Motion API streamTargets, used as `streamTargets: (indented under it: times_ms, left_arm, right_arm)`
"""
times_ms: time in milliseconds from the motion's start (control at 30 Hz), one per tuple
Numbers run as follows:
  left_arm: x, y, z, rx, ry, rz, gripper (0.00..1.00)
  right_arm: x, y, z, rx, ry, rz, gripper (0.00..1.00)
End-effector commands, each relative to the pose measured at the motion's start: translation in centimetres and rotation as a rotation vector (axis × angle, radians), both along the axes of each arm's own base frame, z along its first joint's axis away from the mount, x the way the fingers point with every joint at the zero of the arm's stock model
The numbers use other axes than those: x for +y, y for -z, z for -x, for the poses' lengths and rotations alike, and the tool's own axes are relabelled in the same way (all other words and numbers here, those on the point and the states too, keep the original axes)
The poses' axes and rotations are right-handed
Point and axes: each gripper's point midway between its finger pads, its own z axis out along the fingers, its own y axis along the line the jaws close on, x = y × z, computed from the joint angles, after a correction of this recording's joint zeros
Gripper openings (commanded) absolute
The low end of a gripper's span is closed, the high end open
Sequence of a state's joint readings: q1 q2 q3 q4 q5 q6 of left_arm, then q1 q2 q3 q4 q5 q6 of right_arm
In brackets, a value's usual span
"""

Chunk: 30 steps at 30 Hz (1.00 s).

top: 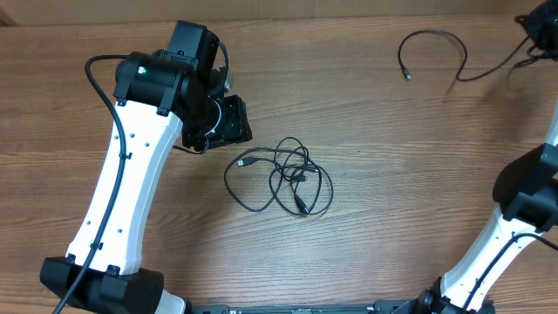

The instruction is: Untangle cables

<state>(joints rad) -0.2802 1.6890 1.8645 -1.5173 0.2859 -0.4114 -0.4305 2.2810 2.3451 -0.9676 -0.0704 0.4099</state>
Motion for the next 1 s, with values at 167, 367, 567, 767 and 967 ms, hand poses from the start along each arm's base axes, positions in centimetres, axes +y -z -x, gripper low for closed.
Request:
streamTargets:
  times_ms: [167,367,567,767,967]
  left_arm:
    - [0.0,0.6,-0.1,0.014,0.007,-0.013,0.52]
    - [0.0,0.6,0.0,0.016,0.007,-0.014,0.52]
    - [0.0,0.6,0.0,0.014,0.015,-0.016,0.53]
    - [0.0,0.6,-0.1,0.01,0.018,-0.015,0.53]
    - [0.0,0.6,-0.1,0.009,0.018,-0.015,0.53]
  right_arm:
    - [-0.8,9.5,2.8,0.239,0.071,-0.116,0.12]
    - [-1.0,10.5,3.6,0.284,0.049,-0.114,0.88]
    - [-1.0,5.6,3.8,0.177,0.057,-0.215,1.0]
    - [-1.1,0.5,6.9,0.166,0.119,-0.261,1.0]
    - [0.4,1.1,12.2,0.362,0.166,-0.31,1.0]
